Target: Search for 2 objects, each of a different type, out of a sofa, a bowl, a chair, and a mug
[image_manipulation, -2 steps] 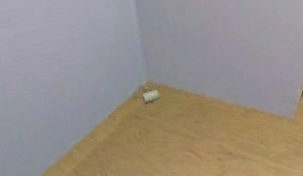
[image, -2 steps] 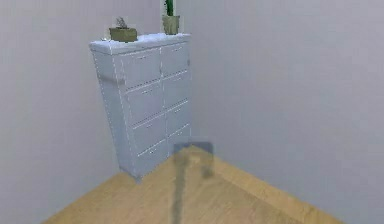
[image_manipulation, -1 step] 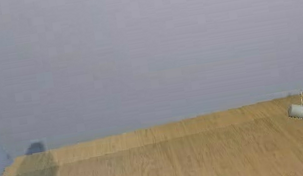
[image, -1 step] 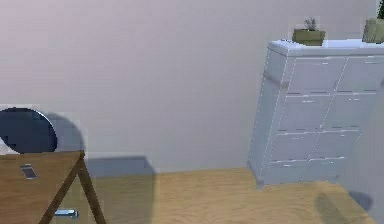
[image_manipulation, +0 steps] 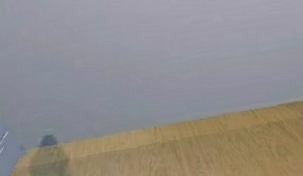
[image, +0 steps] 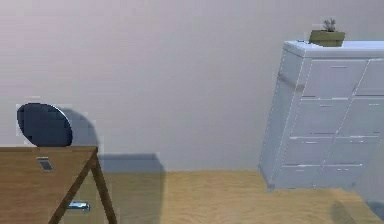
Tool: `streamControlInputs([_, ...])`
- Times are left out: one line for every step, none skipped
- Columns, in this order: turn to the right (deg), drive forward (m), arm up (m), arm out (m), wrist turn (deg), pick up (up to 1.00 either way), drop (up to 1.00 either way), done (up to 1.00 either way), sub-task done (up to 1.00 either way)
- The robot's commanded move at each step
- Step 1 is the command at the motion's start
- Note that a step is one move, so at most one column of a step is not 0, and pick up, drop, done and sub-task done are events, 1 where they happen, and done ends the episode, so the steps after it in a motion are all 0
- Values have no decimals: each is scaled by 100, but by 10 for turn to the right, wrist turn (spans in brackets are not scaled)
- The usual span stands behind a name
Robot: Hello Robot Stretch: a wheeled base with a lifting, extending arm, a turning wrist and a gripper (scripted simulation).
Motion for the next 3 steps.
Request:
streamControlInputs([0,80,0,0,0,0,0,0,0])
streamControlInputs([-450,0,0,0,0,0,0,0,0])
streamControlInputs([-330,0,0,0,0,0,0,0,0])
